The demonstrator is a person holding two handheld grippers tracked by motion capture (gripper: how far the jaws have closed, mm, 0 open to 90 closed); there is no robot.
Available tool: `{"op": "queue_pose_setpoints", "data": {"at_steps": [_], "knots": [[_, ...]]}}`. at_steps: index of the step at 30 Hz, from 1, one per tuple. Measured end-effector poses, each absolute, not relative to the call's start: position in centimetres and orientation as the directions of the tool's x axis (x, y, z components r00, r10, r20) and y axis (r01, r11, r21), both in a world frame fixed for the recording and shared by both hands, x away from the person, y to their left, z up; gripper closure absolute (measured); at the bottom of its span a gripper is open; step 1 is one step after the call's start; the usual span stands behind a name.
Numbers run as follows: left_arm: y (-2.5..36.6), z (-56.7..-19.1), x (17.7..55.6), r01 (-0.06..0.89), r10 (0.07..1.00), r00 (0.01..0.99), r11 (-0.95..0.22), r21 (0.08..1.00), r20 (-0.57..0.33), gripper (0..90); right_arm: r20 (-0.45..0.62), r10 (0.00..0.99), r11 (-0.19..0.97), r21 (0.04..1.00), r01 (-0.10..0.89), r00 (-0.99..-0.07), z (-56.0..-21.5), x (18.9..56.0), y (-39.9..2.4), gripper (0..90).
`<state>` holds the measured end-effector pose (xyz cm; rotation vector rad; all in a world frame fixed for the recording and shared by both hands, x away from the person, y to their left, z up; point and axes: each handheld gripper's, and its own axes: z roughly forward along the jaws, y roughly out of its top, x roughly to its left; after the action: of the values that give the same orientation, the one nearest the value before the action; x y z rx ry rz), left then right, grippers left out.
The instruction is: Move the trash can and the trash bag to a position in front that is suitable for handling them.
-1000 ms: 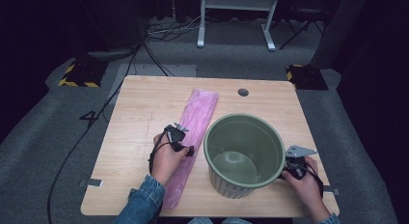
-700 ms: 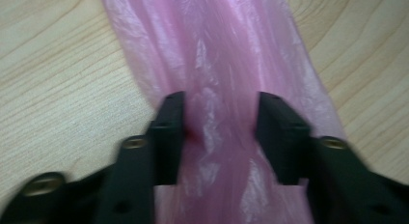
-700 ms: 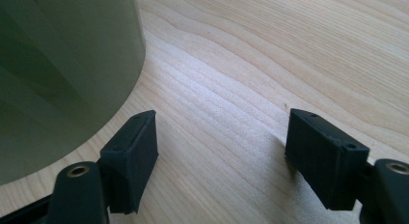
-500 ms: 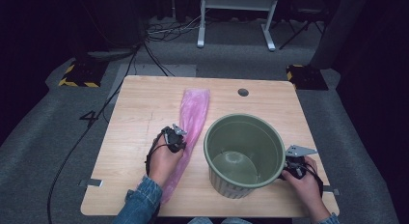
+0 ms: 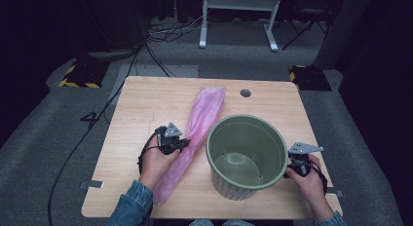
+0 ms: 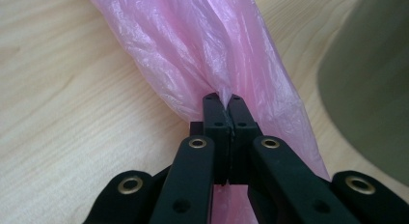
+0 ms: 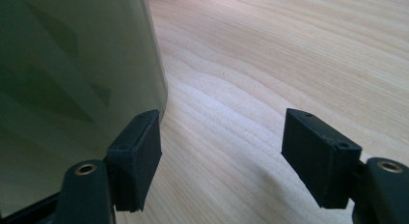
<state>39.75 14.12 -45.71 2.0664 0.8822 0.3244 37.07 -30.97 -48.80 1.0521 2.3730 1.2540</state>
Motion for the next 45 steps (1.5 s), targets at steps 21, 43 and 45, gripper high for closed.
{"op": "queue_pose_setpoints", "data": {"at_steps": [21,43,45], "knots": [[16.8,-39.7,38.5,0.231,0.593,0.804,-0.254,0.939,-0.037,89.4,0.086,0.662,0.402,0.797,0.450,-0.745,-47.7,37.1,-29.7,30.7],[17.1,-33.3,37.8,0.076,0.548,0.836,-0.177,0.981,0.034,89.5,0.115,0.648,0.425,0.765,0.483,-0.753,-49.3,36.7,-28.3,30.6],[17.1,-32.6,37.6,0.064,0.547,0.836,-0.178,0.982,0.045,89.5,0.114,0.648,0.426,0.765,0.482,-0.753,-49.3,36.7,-28.2,30.7]]}}
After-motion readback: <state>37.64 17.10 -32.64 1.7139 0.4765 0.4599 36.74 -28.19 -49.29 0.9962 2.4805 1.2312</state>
